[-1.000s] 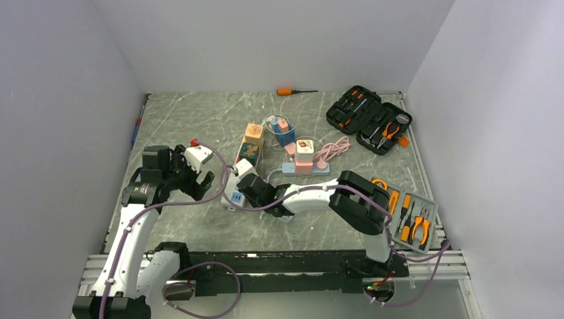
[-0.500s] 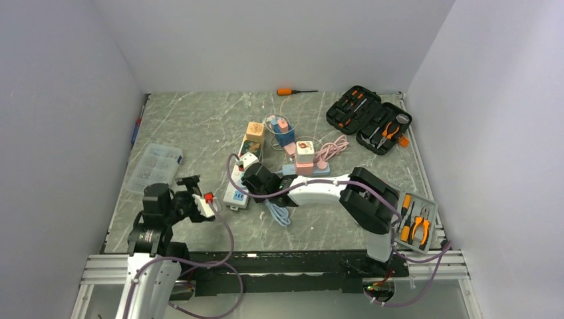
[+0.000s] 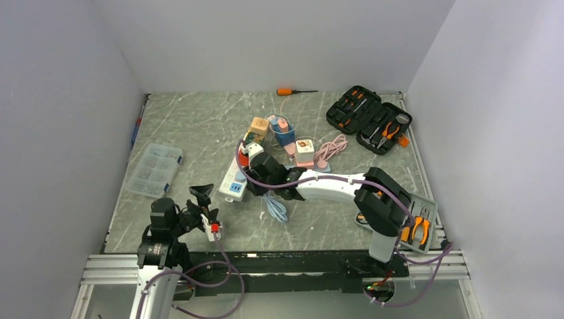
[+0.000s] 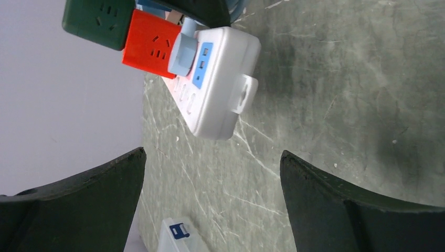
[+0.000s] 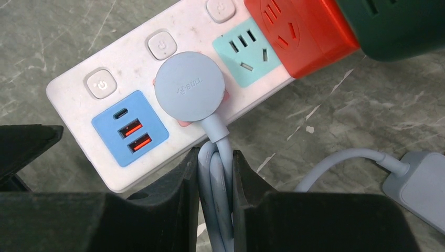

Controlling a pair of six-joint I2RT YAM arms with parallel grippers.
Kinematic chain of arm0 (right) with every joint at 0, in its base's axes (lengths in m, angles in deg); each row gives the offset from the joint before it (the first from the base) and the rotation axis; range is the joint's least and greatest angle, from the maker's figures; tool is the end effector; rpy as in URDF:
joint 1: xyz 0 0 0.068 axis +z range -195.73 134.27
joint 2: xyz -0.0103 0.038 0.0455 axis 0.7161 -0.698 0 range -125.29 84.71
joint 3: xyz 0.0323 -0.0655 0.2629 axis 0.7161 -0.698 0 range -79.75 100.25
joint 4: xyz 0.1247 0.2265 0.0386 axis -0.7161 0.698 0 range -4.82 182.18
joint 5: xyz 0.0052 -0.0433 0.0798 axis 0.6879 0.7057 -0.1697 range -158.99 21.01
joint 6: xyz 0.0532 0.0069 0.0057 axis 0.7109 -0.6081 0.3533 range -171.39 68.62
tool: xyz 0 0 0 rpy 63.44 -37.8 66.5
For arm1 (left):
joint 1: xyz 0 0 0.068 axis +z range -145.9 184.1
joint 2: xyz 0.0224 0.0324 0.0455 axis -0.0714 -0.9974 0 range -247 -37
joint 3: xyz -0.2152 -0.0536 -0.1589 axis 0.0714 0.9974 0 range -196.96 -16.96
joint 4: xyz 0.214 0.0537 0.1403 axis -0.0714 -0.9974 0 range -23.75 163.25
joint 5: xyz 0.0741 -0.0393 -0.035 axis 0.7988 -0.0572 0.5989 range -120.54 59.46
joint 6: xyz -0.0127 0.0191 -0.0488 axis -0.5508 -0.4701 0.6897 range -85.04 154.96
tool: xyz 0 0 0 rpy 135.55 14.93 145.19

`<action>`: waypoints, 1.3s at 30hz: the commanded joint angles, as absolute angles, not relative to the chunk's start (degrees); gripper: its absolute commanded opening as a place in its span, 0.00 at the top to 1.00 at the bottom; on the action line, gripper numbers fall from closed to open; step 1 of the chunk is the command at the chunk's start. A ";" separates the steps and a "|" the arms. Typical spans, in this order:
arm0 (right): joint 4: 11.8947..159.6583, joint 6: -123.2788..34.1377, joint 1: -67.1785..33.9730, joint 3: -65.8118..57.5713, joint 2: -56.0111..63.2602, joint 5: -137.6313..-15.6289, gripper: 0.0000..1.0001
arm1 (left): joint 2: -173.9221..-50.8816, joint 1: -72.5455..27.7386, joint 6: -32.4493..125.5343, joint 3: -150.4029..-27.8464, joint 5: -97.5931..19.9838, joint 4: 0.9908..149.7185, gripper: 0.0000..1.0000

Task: Pull the plug off the socket
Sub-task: Remove the plug from the socket.

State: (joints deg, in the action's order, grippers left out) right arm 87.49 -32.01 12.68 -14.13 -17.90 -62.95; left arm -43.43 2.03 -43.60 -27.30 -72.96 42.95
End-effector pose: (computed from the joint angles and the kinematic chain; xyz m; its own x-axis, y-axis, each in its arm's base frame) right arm 0.2097 0.3337 0.2024 -0.5798 -0.3131 -0.7522 -0.6488 0.7358 0.1938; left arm 0.0870 -0.0271 0.1750 0.5298 0.7050 -0.4715 0.5605 0.1262 0.8185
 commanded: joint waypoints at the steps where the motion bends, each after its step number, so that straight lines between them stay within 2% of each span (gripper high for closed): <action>1: 81.55 -29.42 12.61 -10.41 -12.68 -63.94 1.00 | -44.44 2.16 -51.58 -25.65 -77.45 45.60 0.01; 4: 81.28 -29.12 12.63 -10.82 -12.28 -64.93 1.00 | -47.03 2.19 -53.75 -24.53 -78.28 48.21 0.01; 9: 81.11 -28.62 12.70 -11.70 -11.65 -65.83 1.00 | -47.31 2.21 -50.47 -18.21 -81.14 69.66 0.01; 13: 80.95 -28.30 12.74 -12.07 -11.11 -65.79 1.00 | -45.58 2.24 -52.77 -17.13 -84.04 69.80 0.01; 14: 80.74 -28.06 12.74 -12.08 -5.02 -66.15 1.00 | -45.34 2.18 -55.02 -17.05 -84.67 67.60 0.01; 15: 80.63 -27.95 12.73 -11.96 -10.12 -66.55 1.00 | -45.25 2.23 -51.38 -17.11 -85.32 65.81 0.01; 16: 80.53 -27.80 12.79 -11.80 -10.82 -67.34 1.00 | -45.23 2.24 -58.53 -17.07 -85.86 64.62 0.01; 19: 80.36 -27.48 12.85 -11.68 -10.60 -68.57 1.00 | -47.08 2.24 -65.28 -14.29 -86.86 65.26 0.01; 25: 80.87 -27.78 13.41 -12.78 -10.13 -68.59 1.00 | -56.25 2.22 -67.57 -11.06 -87.64 82.89 0.01; 28: 80.58 -27.58 13.65 -13.39 -10.13 -70.25 1.00 | -59.85 2.15 -69.45 -11.80 -88.57 84.57 0.01; 35: 80.86 -27.61 14.27 -12.58 -11.62 -71.75 1.00 | -62.73 1.96 -77.29 -13.82 -91.16 77.51 0.20; 39: 81.31 -27.78 14.27 -11.94 -12.63 -72.05 1.00 | -63.23 1.82 -78.48 -14.61 -91.49 75.15 0.39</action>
